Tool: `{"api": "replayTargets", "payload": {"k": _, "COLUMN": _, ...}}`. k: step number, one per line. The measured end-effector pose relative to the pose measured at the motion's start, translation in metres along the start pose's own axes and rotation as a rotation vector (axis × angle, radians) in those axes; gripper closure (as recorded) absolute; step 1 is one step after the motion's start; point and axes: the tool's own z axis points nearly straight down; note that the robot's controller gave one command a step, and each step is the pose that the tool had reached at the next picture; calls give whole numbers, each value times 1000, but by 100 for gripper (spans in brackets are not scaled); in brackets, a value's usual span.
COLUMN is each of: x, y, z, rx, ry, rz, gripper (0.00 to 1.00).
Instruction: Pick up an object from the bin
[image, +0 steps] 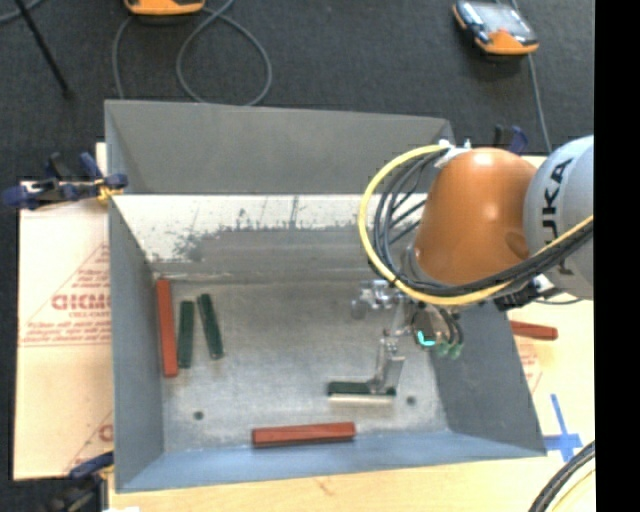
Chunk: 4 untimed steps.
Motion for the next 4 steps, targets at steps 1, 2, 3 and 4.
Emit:
{"api": "replayTargets", "payload": {"k": 1, "x": 31, "y": -29, "z": 119, "rx": 0, "ry": 2, "rz": -47, "gripper": 0}}
{"api": "replayTargets", "payload": {"k": 2, "x": 14, "y": -33, "z": 141, "rx": 0, "ry": -8, "rz": -33, "gripper": 0}}
{"api": "replayTargets", "payload": {"k": 3, "x": 14, "y": -33, "z": 139, "rx": 0, "ry": -10, "rz": -34, "gripper": 100}}
{"api": "replayTargets", "payload": {"k": 4, "x": -5, "y": -44, "z": -17, "rx": 1, "ry": -17, "rz": 7, "gripper": 100}}
